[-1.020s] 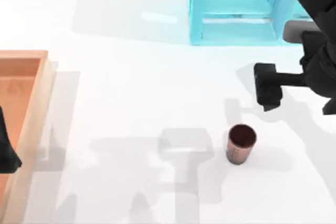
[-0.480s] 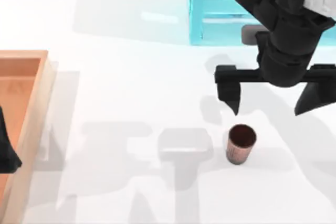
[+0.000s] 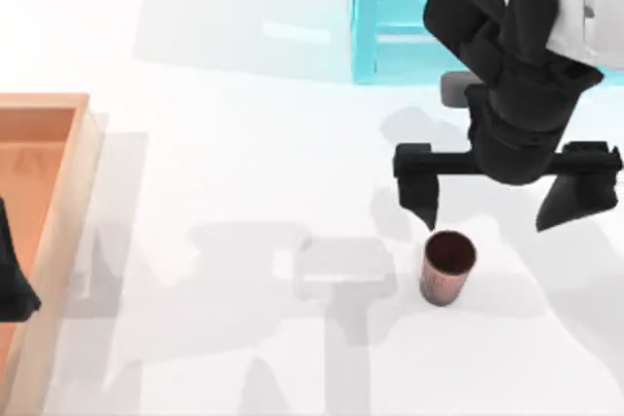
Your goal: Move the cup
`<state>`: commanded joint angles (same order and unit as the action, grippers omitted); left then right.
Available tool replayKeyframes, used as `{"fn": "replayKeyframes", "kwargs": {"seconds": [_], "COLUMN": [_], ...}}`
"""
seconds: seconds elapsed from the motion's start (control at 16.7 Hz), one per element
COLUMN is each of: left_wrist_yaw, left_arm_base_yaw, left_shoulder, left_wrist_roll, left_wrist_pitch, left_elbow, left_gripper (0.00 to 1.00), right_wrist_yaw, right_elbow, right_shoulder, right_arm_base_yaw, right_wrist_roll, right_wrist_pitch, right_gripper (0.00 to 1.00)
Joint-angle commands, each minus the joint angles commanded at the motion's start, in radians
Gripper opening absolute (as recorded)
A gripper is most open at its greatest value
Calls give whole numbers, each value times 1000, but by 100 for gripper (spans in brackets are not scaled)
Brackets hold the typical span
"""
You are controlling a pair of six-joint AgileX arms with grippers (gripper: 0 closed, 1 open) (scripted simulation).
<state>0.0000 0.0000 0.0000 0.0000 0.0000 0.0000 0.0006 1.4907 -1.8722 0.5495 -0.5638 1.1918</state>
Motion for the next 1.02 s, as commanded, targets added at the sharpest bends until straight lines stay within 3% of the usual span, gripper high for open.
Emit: {"fn": "replayKeyframes", "kwargs": {"seconds": [0.3,0.66,1.02], "left_wrist_yaw": [0,0,0], "left_arm_base_yaw": [0,0,0], "left_shoulder": [0,0,0], "left_wrist_roll": [0,0,0], "left_wrist_pitch": [0,0,0], "left_elbow": [0,0,0], "left_gripper": [100,100,100], "right_wrist_yaw": [0,0,0], "right_elbow": [-168,-200,-200], "right_shoulder": [-50,-60,-60], "right_arm_base_yaw": [4,5,5], "right_wrist_roll": [-5,-7,-7], "right_wrist_pitch": [-226,-262,-262], "right_gripper": [100,100,55]}}
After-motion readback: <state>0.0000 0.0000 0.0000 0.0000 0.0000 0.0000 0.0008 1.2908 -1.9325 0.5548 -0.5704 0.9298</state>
